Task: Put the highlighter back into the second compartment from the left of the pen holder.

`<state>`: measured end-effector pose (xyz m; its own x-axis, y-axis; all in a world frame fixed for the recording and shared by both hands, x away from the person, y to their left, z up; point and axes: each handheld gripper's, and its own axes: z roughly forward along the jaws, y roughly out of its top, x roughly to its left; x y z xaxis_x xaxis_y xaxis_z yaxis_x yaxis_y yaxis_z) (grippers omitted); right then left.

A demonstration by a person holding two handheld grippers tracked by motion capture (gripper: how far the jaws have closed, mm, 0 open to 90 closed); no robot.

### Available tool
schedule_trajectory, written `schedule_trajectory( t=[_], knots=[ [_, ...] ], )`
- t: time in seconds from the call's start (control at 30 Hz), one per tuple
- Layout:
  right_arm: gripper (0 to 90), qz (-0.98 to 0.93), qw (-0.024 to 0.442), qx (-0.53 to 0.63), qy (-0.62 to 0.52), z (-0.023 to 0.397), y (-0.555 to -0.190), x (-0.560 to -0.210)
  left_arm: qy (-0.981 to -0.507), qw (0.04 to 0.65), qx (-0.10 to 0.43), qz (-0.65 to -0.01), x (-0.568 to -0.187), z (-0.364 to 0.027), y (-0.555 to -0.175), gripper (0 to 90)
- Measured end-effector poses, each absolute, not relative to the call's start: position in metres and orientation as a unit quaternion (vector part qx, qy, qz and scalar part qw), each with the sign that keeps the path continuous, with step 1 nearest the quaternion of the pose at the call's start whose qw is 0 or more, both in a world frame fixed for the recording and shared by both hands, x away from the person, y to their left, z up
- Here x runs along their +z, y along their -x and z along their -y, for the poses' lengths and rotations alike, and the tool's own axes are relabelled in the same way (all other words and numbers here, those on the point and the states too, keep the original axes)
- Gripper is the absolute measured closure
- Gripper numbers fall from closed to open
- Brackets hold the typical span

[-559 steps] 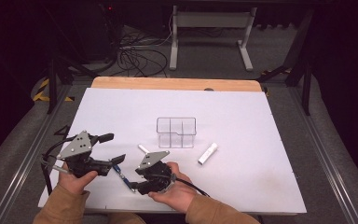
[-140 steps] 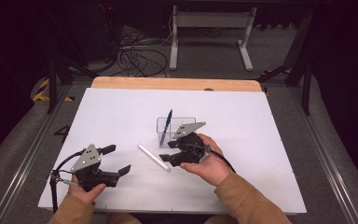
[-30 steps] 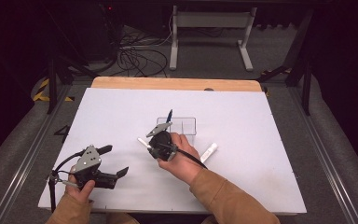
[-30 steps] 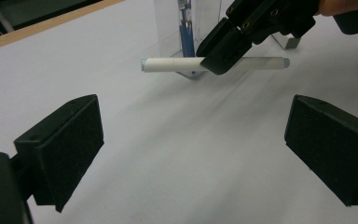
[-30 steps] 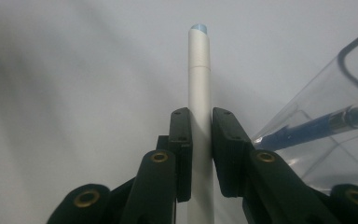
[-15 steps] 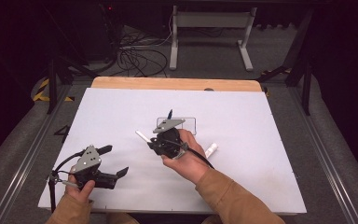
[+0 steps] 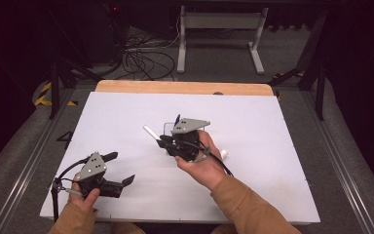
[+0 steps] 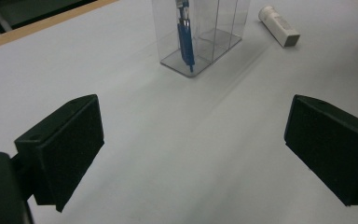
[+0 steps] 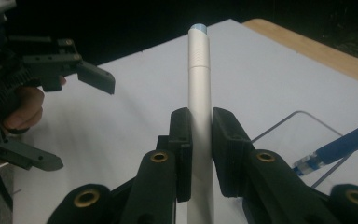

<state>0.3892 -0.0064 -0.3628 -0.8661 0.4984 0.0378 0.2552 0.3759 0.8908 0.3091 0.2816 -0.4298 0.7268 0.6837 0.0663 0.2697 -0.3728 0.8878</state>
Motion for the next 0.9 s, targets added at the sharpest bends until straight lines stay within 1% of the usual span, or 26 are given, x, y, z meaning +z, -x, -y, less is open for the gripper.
schedule_trajectory(
  t=[0.4, 0.7, 0.9],
  knots=[
    [79.0, -0.790, 0.140, 0.559, -0.212, 0.021, -0.395, -0.355, -0.799, 0.475, 0.217, -0.298, -0.430, -0.282, -0.309, 5.4],
    [79.0, -0.758, 0.137, 0.598, -0.222, 0.030, -0.404, -0.355, -0.800, 0.474, 0.216, -0.298, -0.430, -0.281, -0.309, 5.4],
    [78.9, -0.736, 0.150, 0.617, -0.236, 0.037, -0.411, -0.354, -0.800, 0.474, 0.217, -0.297, -0.430, -0.281, -0.310, 5.4]
  ],
)
